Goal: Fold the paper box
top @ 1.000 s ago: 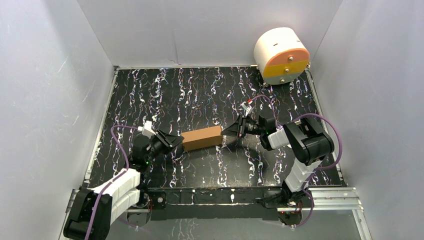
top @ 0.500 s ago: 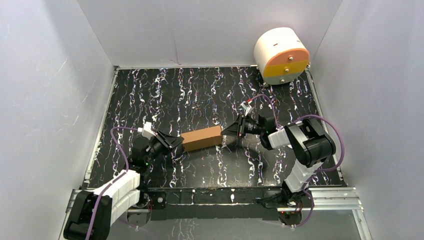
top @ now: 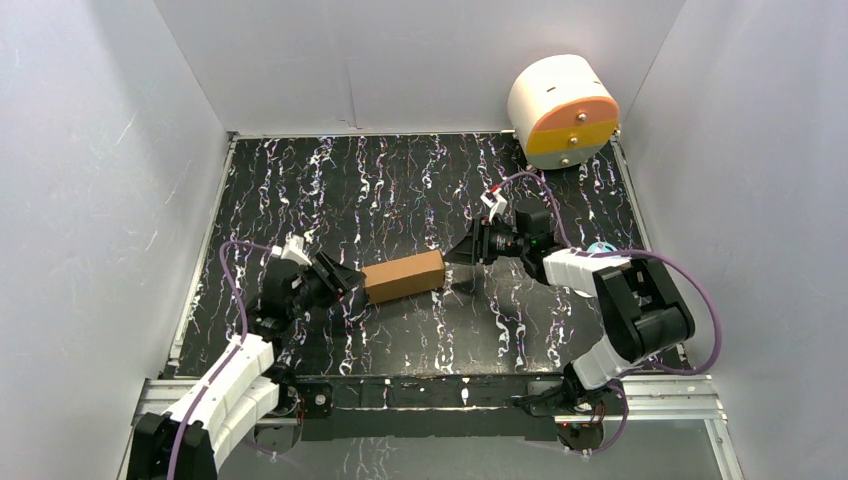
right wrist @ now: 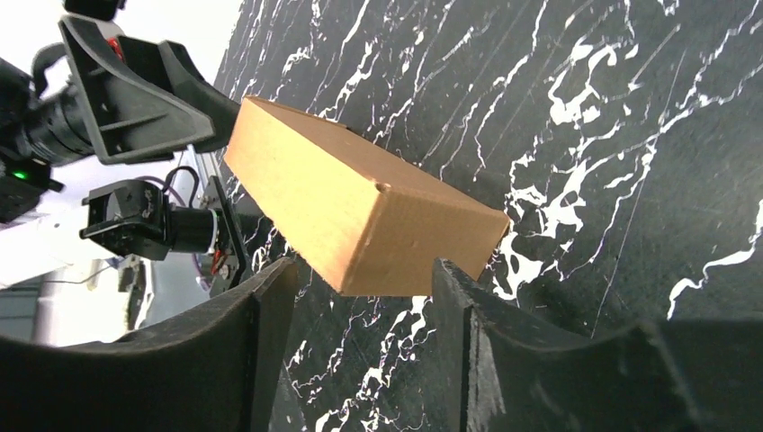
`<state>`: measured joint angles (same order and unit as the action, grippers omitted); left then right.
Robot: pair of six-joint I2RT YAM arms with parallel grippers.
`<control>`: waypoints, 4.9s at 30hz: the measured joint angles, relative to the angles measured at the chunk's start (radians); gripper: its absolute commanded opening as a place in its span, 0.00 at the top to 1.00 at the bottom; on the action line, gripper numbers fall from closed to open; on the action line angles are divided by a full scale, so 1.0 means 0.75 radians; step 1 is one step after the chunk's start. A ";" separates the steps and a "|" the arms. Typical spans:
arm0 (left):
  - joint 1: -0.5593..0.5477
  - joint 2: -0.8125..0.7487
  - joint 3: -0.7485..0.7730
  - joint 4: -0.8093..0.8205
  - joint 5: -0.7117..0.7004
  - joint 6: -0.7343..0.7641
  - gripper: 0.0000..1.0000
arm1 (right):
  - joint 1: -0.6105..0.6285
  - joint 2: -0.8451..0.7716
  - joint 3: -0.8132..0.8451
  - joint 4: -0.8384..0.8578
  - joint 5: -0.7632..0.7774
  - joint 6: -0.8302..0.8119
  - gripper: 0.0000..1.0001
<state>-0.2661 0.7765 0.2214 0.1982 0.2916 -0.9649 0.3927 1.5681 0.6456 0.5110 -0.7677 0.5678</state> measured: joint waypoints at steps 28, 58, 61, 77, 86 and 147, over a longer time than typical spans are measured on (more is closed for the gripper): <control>-0.346 0.640 0.925 -0.627 0.009 1.329 0.20 | -0.016 -0.658 -0.344 -0.017 0.236 -0.363 0.01; -0.604 0.989 1.053 -0.590 -0.093 1.874 0.69 | -0.016 -0.697 -0.400 0.131 0.298 -0.351 0.01; -0.637 0.957 1.022 -0.502 -0.166 1.974 0.68 | -0.016 -0.714 -0.403 0.131 0.303 -0.352 0.01; -0.685 0.922 0.506 0.372 -0.337 2.616 0.58 | -0.017 -1.054 -0.515 0.122 0.473 -0.391 0.01; -0.779 0.879 0.392 0.481 -0.398 2.653 0.37 | -0.017 -1.101 -0.532 0.096 0.545 -0.414 0.01; 0.163 -0.664 0.631 -0.565 -0.575 0.796 0.04 | -0.017 -1.663 0.057 -1.058 1.199 -0.628 0.01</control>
<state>-0.1436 0.2787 0.6945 -0.2256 -0.1394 -0.3683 0.3798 0.3206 0.6884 -0.2829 0.1314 0.0967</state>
